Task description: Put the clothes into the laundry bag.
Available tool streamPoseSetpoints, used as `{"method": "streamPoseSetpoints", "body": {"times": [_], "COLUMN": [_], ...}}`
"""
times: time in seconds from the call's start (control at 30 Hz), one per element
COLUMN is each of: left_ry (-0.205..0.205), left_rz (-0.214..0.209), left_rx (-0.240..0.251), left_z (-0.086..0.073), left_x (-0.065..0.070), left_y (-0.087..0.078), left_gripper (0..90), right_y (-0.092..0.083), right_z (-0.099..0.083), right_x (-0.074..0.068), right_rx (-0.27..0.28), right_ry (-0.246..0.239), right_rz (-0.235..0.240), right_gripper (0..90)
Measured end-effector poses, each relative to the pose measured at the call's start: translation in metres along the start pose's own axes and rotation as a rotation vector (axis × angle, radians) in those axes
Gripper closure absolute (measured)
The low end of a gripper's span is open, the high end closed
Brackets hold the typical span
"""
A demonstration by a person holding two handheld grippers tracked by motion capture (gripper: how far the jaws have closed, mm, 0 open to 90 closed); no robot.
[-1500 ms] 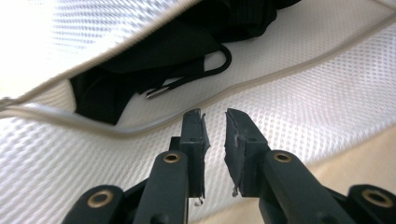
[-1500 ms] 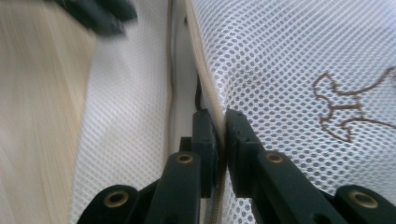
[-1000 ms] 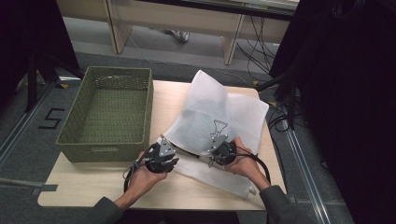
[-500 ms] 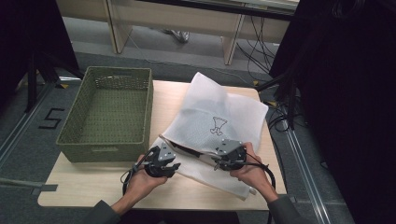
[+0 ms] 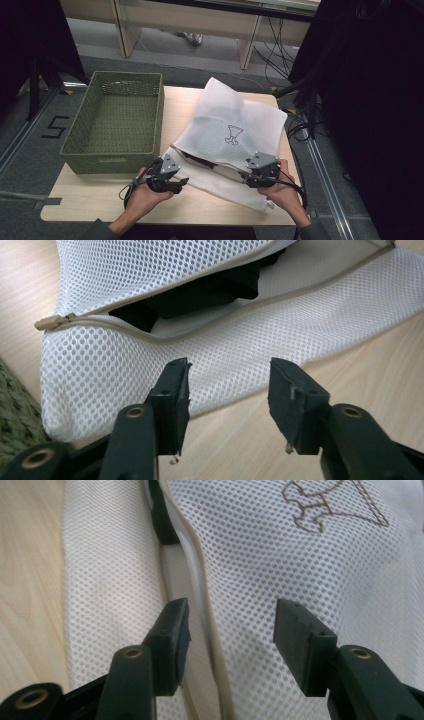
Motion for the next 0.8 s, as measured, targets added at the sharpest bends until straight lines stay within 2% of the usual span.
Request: {"method": "streamPoseSetpoints", "body": {"times": [0.03,0.1,0.13,0.17,0.2,0.23,0.27,0.47,0.53,0.57,0.63,0.67,0.8], "left_ry": [0.014,-0.009,-0.007,-0.005,-0.001,-0.008,-0.025,-0.013,-0.014,-0.019,-0.017,0.007,0.008], "left_rz": [0.005,-0.001,-0.001,0.0,-0.003,-0.006,-0.008,-0.005,-0.007,-0.024,-0.012,-0.017,-0.013], "left_rx": [-0.01,0.002,0.004,0.005,0.006,0.013,0.027,0.044,0.048,0.035,0.056,0.054,0.058], "left_z": [0.0,-0.002,-0.002,-0.003,-0.004,-0.005,-0.006,-0.01,-0.011,-0.012,-0.015,-0.016,-0.02], "left_x": [-0.001,0.001,0.001,0.001,0.0,0.001,0.002,0.003,0.003,0.003,0.004,0.003,0.003], "left_y": [-0.002,-0.005,-0.006,-0.01,-0.012,-0.014,-0.016,-0.03,-0.033,-0.036,-0.038,-0.04,-0.047], "left_gripper": [47.7,43.5,43.5,42.8,41.7,40.5,39.3,35.4,34.5,34.1,33.2,32.7,31.0], "right_y": [-0.002,-0.005,-0.005,-0.007,-0.009,-0.01,-0.012,-0.021,-0.023,-0.024,-0.026,-0.027,-0.032], "right_z": [-0.002,-0.008,-0.008,-0.009,-0.011,-0.012,-0.014,-0.022,-0.025,-0.026,-0.029,-0.031,-0.035], "right_x": [-0.001,-0.001,-0.001,-0.002,-0.002,-0.004,-0.004,-0.008,-0.008,-0.01,-0.009,-0.009,-0.012], "right_rx": [-0.003,-0.002,-0.002,-0.006,0.002,0.005,0.017,0.071,0.082,0.083,0.086,0.091,0.098], "right_ry": [0.011,0.006,0.006,0.028,0.017,0.038,0.034,0.131,0.138,0.159,0.147,0.157,0.2], "right_rz": [-0.008,-0.018,-0.018,-0.018,-0.016,-0.022,-0.023,0.013,0.012,0.008,0.004,0.0,0.005], "right_gripper": [48.8,47.4,47.4,47.0,46.5,46.1,45.6,43.7,43.3,43.2,42.9,42.7,41.9]}}
Point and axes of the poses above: each handheld gripper's, and its own axes: y roughly forward along the jaws, z roughly out of its top, x roughly to its right, the point moved 1 cm from there along y, roughly forward along the jaws, and after that the axes turned 7 degrees about -y, right-handed, at the moved point
